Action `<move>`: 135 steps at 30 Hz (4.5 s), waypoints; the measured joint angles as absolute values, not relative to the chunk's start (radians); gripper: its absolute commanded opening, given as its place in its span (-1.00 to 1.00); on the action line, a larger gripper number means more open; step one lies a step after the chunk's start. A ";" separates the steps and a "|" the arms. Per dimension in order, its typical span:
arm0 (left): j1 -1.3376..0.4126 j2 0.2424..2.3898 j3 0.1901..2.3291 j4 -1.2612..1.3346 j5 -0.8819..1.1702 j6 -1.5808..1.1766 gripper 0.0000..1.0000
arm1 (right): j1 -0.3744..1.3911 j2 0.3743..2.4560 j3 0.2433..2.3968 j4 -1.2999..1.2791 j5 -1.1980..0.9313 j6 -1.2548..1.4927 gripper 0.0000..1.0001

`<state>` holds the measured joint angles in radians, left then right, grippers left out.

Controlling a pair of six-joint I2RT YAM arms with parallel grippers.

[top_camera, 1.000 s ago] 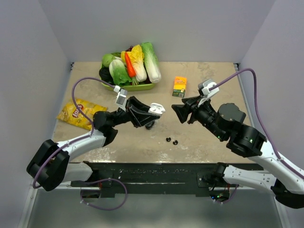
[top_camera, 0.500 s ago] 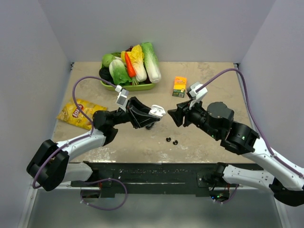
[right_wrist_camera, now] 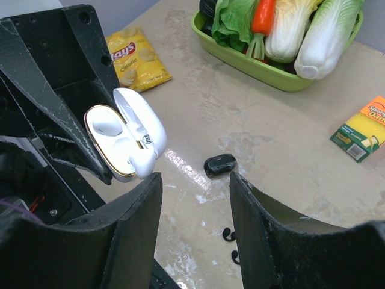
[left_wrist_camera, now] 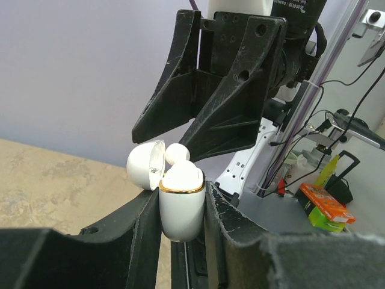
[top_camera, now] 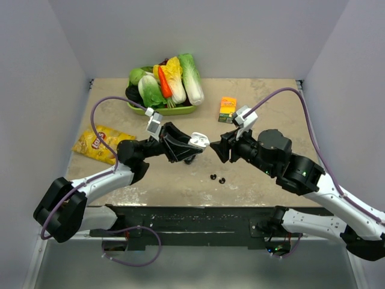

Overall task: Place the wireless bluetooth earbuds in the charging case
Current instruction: Place the earbud in the charging case.

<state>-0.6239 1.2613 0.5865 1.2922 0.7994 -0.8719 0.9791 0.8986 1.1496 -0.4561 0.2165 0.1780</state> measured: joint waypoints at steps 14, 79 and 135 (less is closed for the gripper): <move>-0.625 1.254 0.587 1.292 0.793 -0.872 -1.00 | 0.979 0.891 1.150 -0.442 0.164 0.181 0.06; -0.648 1.001 0.713 1.302 0.303 -0.615 -1.00 | 0.981 0.892 1.173 0.033 0.173 0.282 0.36; -0.648 0.845 0.583 1.322 0.239 -0.451 -1.00 | 1.072 1.287 1.511 0.101 0.046 0.331 0.36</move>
